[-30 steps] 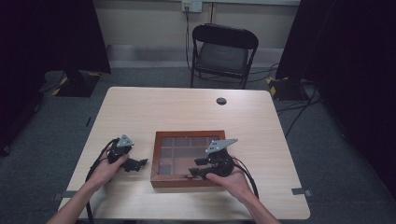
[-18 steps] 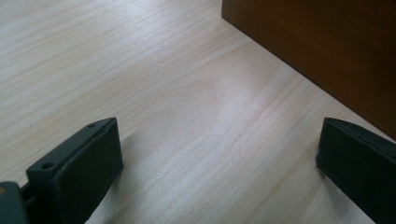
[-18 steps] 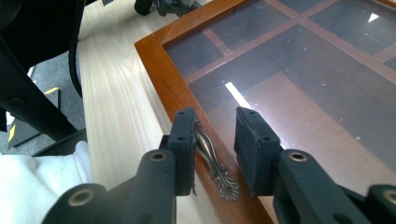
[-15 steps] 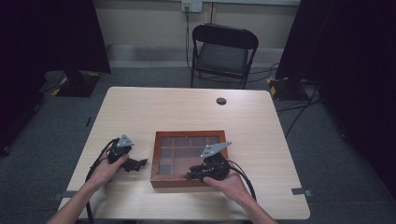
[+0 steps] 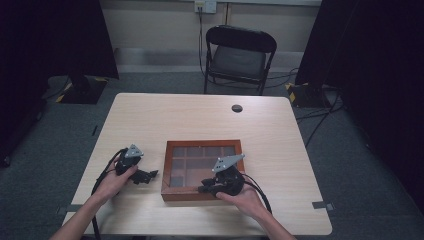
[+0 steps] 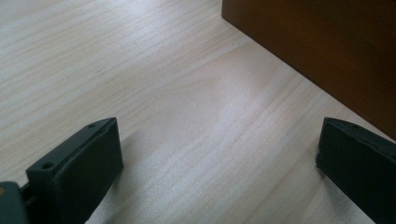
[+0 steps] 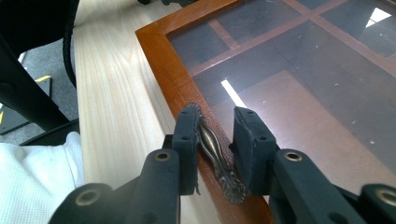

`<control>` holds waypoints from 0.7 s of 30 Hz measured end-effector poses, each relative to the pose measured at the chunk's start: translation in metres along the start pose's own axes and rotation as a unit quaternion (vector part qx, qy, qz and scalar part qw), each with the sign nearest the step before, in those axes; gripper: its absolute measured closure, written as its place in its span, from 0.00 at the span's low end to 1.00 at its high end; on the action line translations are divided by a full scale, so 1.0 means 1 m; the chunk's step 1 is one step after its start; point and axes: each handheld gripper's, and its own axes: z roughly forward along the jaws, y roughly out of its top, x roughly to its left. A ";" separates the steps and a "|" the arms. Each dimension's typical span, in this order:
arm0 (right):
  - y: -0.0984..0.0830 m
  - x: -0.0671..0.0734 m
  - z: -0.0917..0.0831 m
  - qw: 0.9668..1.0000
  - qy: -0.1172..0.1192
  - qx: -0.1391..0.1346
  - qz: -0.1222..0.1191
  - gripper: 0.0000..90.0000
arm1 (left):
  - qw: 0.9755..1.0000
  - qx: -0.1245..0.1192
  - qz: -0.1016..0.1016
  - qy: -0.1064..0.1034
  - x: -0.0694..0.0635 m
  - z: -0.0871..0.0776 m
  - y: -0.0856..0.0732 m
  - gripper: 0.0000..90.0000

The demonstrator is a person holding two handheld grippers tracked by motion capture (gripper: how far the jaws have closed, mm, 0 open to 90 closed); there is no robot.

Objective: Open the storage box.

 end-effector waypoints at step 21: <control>0.007 0.002 -0.002 1.000 0.001 0.013 -0.001 0.82 | 1.000 0.001 0.000 0.001 0.000 0.000 0.000 0.00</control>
